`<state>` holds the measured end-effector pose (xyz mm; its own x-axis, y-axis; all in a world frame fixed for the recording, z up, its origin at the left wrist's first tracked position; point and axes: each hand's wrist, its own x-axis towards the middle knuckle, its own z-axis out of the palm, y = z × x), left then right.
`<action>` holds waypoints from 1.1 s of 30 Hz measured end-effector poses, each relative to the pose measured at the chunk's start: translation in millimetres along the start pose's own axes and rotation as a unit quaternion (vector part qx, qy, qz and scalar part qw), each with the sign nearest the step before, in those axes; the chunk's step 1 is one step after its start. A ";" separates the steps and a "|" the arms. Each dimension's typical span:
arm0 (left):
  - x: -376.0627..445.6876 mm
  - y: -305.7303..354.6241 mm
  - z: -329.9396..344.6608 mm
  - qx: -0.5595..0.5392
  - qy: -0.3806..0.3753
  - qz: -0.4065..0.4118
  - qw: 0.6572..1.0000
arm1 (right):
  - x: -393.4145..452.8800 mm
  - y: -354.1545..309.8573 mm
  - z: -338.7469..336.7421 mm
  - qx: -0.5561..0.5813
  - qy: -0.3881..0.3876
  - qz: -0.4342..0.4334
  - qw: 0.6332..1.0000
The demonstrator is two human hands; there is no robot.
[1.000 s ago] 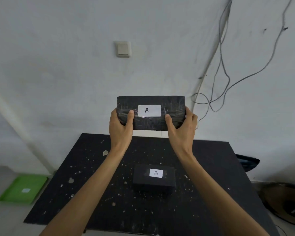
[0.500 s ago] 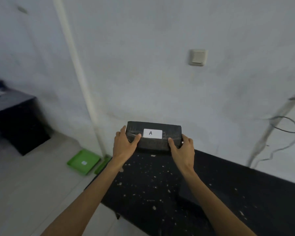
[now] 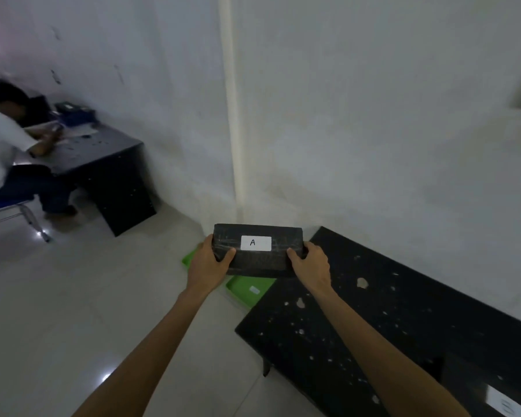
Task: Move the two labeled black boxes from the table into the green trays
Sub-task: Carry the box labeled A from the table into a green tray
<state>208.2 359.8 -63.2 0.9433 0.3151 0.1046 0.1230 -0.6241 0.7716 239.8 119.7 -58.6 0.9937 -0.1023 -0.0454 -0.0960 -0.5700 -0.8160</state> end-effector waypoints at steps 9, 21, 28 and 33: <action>46.7 -130.6 -53.4 0.117 -0.050 -0.073 0.989 | 27.0 -31.5 153.6 -0.017 -0.113 0.067 0.991; 196.0 -247.5 -8.4 0.227 -0.202 -0.070 0.950 | 135.0 -7.1 298.7 -0.054 -0.155 0.151 0.975; 317.7 -288.4 60.9 0.261 -0.290 -0.039 0.920 | 228.8 21.3 363.0 -0.077 -0.155 0.241 0.955; 389.6 -322.1 121.4 0.301 -0.352 -0.004 0.886 | 288.6 56.2 403.1 -0.077 -0.121 0.292 0.946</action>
<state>573.5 596.9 -347.2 0.8741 -0.0702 -0.4807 0.0739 -0.9588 0.2743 544.5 386.7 -349.7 0.7508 -0.2580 -0.6081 -0.6215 -0.5878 -0.5179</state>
